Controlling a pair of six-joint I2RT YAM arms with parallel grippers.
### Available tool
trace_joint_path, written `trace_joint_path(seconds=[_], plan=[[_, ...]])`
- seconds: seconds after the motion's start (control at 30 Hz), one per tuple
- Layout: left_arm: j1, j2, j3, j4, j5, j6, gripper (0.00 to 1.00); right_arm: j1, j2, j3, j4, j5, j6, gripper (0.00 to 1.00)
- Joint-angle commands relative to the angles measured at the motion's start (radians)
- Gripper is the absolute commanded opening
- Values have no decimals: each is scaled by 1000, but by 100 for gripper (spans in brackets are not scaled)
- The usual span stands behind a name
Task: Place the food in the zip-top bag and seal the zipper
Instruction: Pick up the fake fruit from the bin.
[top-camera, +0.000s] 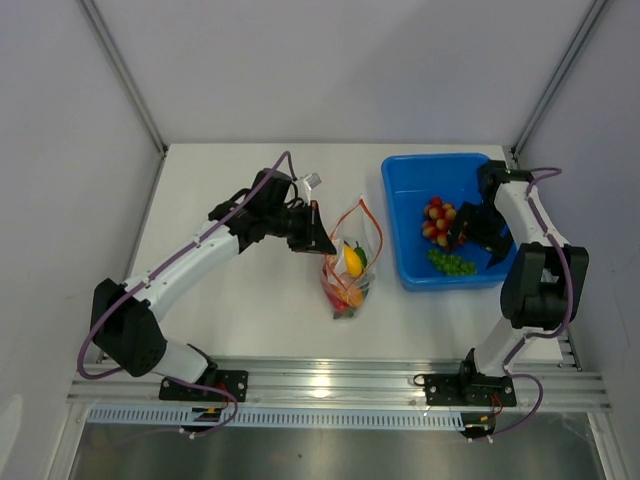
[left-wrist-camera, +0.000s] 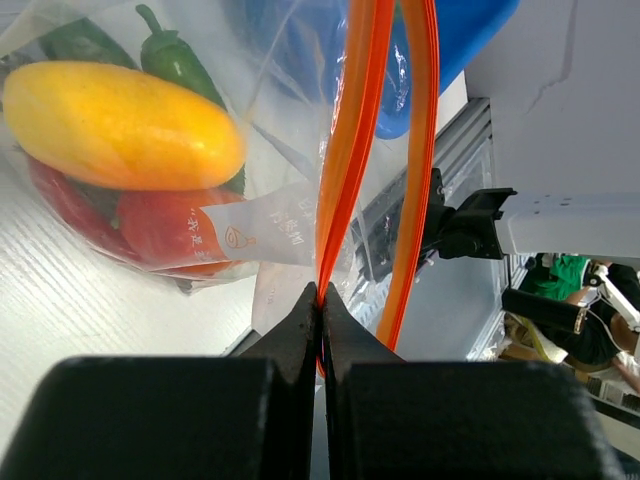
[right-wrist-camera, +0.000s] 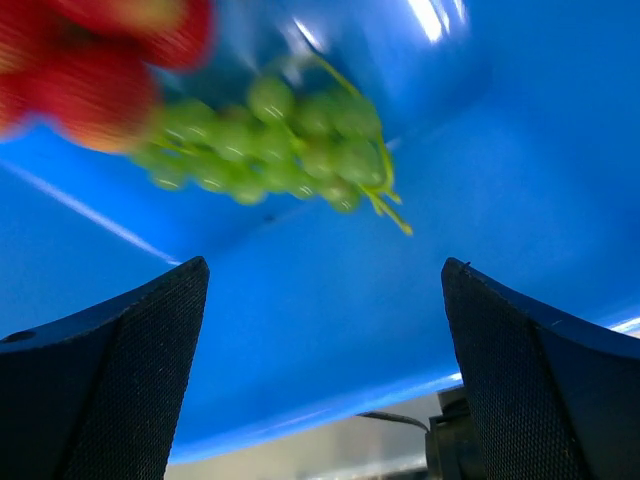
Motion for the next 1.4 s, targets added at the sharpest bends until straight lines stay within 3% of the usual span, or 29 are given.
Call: trace_joint_path(seconds=[0.0,0.23,0.47,0.73,0.93,1.03,1.13,1.17,1.27,1.37], plan=[[8,-8,-4,-10,-22,36,0,-4,-68,-140,9,-9,39,99],[22,15,-1,-38,-31,59,1,1,-97,-344,107,-84,76,99],[31,35,15,-70,-39,77,1,43,9,-305,179,-75,41,99],[43,81,68,-96,-46,82,0,94,109,-255,281,-153,-10,89],[57,133,97,-119,-48,85,1,83,214,-119,281,-115,-33,77],[58,152,115,-134,-49,87,0,73,250,-68,267,-107,-44,59],[62,170,126,-139,-49,82,1,41,259,-65,270,-87,-48,52],[63,178,134,-142,-49,81,1,36,253,-67,268,-90,-50,41],[68,190,143,-150,-51,85,0,34,238,-65,267,-95,-59,28],[69,205,149,-153,-46,87,1,37,206,-39,236,-133,-57,26]])
